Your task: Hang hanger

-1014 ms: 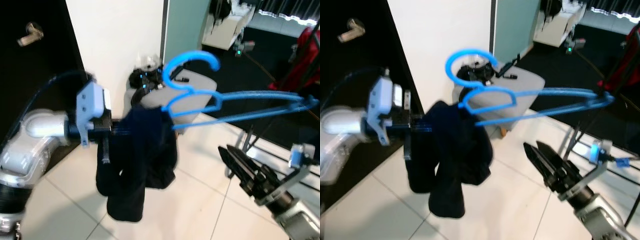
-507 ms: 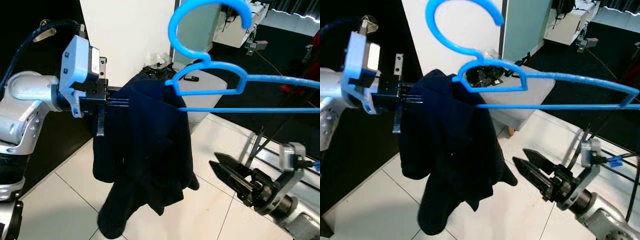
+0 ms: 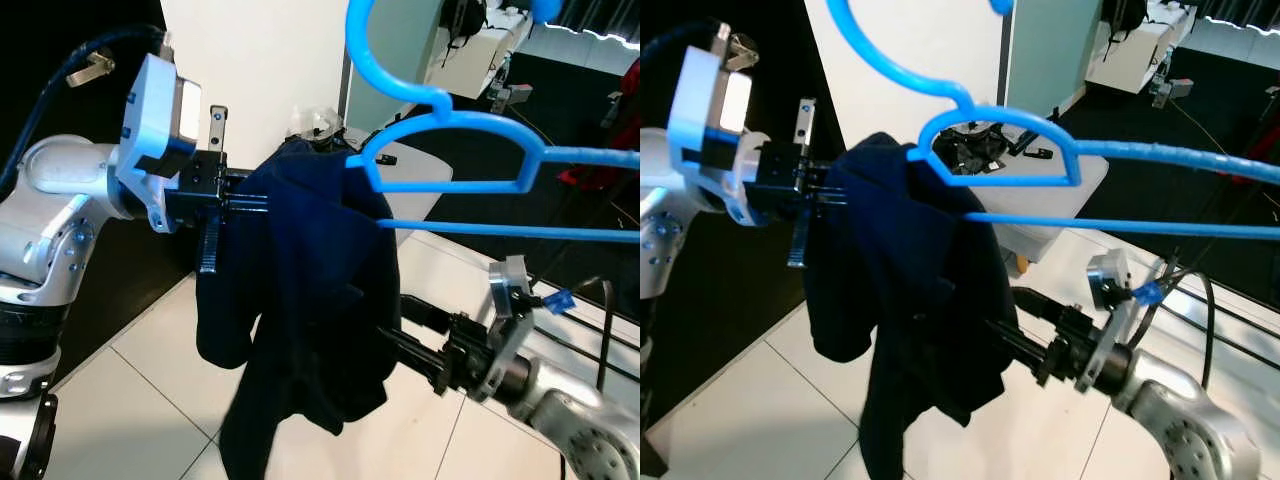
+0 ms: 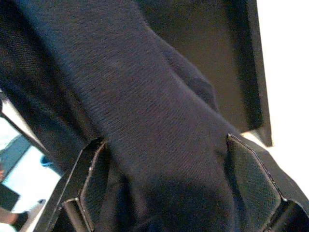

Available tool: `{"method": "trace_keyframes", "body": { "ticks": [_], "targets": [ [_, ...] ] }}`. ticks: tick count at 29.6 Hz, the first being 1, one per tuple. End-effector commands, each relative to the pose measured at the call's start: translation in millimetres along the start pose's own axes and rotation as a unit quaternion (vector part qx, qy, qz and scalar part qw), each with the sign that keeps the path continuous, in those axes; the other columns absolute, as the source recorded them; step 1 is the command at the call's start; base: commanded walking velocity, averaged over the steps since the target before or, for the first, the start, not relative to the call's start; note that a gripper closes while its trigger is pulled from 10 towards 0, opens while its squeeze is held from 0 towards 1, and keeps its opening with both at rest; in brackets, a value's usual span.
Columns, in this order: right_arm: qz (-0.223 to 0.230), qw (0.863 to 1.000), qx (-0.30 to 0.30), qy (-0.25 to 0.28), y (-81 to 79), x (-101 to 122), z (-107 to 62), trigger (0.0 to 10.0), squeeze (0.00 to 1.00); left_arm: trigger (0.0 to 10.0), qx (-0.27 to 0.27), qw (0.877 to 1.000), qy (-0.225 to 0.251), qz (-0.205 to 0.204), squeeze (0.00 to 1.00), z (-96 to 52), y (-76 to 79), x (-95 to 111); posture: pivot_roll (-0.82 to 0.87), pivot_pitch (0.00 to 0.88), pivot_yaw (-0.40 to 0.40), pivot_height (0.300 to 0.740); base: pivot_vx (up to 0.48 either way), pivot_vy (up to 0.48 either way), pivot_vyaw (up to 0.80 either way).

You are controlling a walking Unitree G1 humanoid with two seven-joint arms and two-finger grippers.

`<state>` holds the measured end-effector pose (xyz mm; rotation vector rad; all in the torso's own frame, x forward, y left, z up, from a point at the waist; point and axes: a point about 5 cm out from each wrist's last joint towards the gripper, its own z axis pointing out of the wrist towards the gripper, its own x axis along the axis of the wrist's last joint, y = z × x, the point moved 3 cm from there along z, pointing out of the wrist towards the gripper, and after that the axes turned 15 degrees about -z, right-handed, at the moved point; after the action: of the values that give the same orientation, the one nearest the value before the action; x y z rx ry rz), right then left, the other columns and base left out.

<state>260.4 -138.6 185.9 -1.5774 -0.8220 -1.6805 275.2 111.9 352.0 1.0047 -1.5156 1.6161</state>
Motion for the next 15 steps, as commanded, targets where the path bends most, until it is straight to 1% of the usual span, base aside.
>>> {"method": "trace_keyframes", "body": {
  "ticks": [1, 2, 3, 7, 10, 12, 13, 14, 15],
  "targets": [
    [-0.002, 1.000, -0.004, -0.012, -0.1, -6.2, 5.0, 10.0, 0.00, 10.0, -0.009, 1.000, 0.015, 0.011, 0.00, 2.9, 1.3, 9.5, 0.01, 0.105, -0.001, 0.740, 0.000, 0.000, 0.00],
    [-0.008, 1.000, -0.016, -0.020, 4.4, -8.1, 11.2, 3.9, 0.00, 10.0, -0.009, 1.000, 0.016, 0.012, 0.00, 3.7, 1.5, 10.7, 0.01, 0.105, -0.003, 0.740, 0.000, 0.000, 0.00],
    [-0.012, 0.999, -0.026, -0.025, 8.0, -9.7, 15.2, 0.0, 0.00, 10.0, -0.009, 1.000, 0.018, 0.012, 0.00, 4.3, 1.9, 11.7, 0.01, 0.105, -0.003, 0.740, 0.000, 0.000, 0.00],
    [-0.020, 0.999, -0.040, -0.030, 12.9, -10.5, 16.8, 0.0, 0.00, 10.0, -0.006, 1.000, 0.019, 0.015, 0.00, 4.9, 2.1, 13.5, 0.01, 0.105, -0.003, 0.740, 0.000, 0.000, 0.00],
    [-0.023, 0.998, -0.048, -0.031, 16.3, -9.7, 14.4, 0.0, 0.00, 10.0, 0.000, 1.000, 0.015, 0.017, 0.00, 3.3, -0.4, 13.5, 0.01, 0.106, -0.004, 0.740, 0.000, 0.000, 0.00],
    [-0.026, 0.997, -0.061, -0.028, 21.1, -7.1, 8.8, 0.0, 0.00, 10.0, 0.010, 1.000, 0.006, 0.020, 0.00, 0.1, -4.7, 11.8, 0.01, 0.108, -0.004, 0.740, 0.000, 0.000, 0.00],
    [-0.026, 0.997, -0.061, -0.028, 21.1, -7.1, 8.8, 0.0, 0.00, 10.0, 0.010, 1.000, 0.006, 0.020, 0.00, 0.1, -4.7, 11.8, 0.01, 0.108, -0.004, 0.740, 0.000, 0.000, 0.00],
    [-0.027, 0.997, -0.071, -0.027, 25.1, -5.4, 4.6, 0.0, 0.00, 10.0, 0.017, 1.000, -0.002, 0.023, 0.00, -2.7, -7.6, 9.8, 0.01, 0.107, -0.003, 0.740, 0.000, 0.000, 0.00],
    [-0.029, 0.996, -0.086, -0.023, 31.0, -2.1, -2.2, 0.0, 0.00, 10.0, 0.029, 0.999, -0.015, 0.025, 0.00, -8.6, -11.8, 5.4, 0.00, 0.107, -0.002, 0.740, 0.000, 0.000, 0.00]
  ]
}}
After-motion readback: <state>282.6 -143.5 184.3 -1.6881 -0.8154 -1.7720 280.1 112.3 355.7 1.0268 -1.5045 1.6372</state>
